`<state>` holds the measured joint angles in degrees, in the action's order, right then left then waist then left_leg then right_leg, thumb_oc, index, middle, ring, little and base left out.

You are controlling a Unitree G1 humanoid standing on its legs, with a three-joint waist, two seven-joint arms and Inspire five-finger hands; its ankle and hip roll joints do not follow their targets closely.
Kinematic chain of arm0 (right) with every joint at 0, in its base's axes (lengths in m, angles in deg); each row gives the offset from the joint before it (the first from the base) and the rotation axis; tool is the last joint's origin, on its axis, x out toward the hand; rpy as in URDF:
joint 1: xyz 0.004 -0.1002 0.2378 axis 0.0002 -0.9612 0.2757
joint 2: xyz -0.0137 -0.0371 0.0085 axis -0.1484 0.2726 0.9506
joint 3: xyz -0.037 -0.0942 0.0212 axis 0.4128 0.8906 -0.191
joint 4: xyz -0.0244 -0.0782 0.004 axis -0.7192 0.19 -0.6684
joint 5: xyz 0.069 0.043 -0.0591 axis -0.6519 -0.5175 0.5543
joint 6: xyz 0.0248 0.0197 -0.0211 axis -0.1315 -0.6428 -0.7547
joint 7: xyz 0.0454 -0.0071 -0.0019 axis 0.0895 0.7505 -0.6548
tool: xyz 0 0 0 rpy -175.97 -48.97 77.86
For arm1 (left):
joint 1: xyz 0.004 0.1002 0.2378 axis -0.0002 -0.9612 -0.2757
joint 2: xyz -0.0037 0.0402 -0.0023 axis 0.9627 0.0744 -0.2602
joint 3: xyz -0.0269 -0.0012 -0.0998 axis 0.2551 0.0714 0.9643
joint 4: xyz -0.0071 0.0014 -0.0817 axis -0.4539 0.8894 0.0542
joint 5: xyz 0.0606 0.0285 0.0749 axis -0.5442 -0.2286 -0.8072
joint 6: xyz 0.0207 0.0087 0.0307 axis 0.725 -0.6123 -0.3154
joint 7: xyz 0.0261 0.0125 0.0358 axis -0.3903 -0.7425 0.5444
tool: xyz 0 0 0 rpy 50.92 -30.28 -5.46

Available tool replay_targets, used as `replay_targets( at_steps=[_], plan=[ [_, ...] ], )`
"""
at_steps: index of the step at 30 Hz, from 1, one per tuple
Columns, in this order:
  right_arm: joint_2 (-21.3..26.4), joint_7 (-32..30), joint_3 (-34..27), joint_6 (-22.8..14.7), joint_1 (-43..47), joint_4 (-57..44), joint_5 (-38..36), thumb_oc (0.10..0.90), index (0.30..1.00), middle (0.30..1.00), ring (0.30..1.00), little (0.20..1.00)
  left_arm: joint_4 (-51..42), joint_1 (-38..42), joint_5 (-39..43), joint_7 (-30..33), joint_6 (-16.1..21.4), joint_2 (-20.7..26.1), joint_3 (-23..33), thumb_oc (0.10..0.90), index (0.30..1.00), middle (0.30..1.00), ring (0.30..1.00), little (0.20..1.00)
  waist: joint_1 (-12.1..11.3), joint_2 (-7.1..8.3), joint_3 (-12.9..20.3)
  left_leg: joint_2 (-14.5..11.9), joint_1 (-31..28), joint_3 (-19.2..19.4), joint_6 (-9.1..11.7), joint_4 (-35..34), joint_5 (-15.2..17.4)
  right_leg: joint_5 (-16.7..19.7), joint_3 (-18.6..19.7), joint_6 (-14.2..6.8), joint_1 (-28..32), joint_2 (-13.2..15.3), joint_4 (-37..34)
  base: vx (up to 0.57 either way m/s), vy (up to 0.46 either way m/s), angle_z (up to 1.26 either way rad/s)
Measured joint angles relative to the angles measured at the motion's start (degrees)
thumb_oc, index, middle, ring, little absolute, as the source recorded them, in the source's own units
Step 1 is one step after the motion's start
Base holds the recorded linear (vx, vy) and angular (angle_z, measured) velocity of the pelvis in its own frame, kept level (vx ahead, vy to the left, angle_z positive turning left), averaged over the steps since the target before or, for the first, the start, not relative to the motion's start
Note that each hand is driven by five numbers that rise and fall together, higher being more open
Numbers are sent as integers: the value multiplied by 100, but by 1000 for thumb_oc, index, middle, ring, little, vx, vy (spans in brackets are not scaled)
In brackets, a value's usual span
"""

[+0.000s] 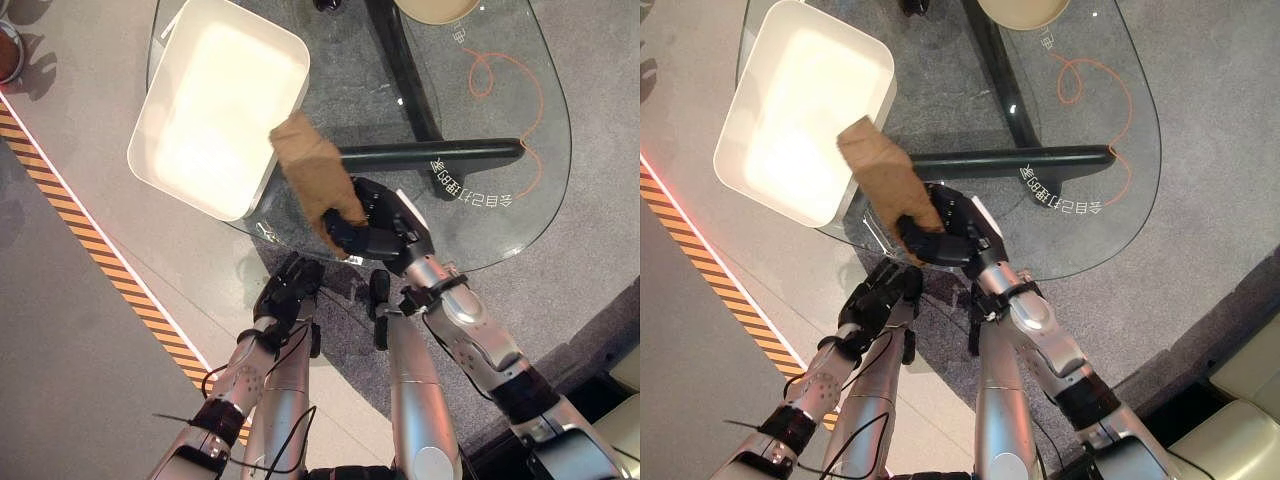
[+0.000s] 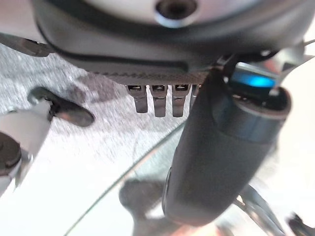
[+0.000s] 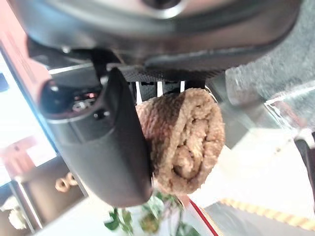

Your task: Wipe the table with a cloth and put it in the basket.

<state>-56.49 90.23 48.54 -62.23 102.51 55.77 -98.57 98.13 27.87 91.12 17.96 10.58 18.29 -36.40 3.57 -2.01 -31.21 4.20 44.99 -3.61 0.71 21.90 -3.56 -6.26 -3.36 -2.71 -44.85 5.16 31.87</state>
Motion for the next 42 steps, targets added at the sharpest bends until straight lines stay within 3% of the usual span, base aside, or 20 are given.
replay_targets(
  at_steps=[4,7,20,33,42],
  plan=[
    [-7,296,-622,-90,-448,-53,-1,100,300,300,300,200,-105,-727,864,-2087,-150,187,615,800,900,900,900,900,10,-22,-1,17,-102,165,-28,-119,18,6,154,-24,7,32,-57,-14,124,-14],
    [1,421,-926,-115,-632,-53,-3,100,300,300,300,200,-175,-1087,1218,-2648,-168,315,741,800,900,900,900,900,31,-43,-5,13,-136,248,-35,-225,15,29,229,-40,8,28,-147,-23,60,-11],
    [262,528,-865,9,-463,-688,126,100,300,300,300,200,-1404,-871,1970,-2651,-206,380,627,800,900,900,900,900,136,-293,-12,-3,-211,408,-51,-376,-31,36,365,-77,-38,34,-219,-3,43,-4],
    [525,665,162,567,-9,-688,340,100,300,300,300,200,-1749,-283,2052,-2333,-371,443,86,800,900,900,900,900,110,-322,-16,-30,-134,431,-27,-384,-18,23,372,-53,-168,37,-156,0,0,0],
    [864,665,425,952,379,-687,815,100,300,300,300,200,-1895,-53,1991,-2009,-399,569,-39,800,900,900,900,900,6,-323,-16,-31,-55,419,-44,-360,-30,13,368,-38,-243,38,-123,0,0,0]
  ],
)
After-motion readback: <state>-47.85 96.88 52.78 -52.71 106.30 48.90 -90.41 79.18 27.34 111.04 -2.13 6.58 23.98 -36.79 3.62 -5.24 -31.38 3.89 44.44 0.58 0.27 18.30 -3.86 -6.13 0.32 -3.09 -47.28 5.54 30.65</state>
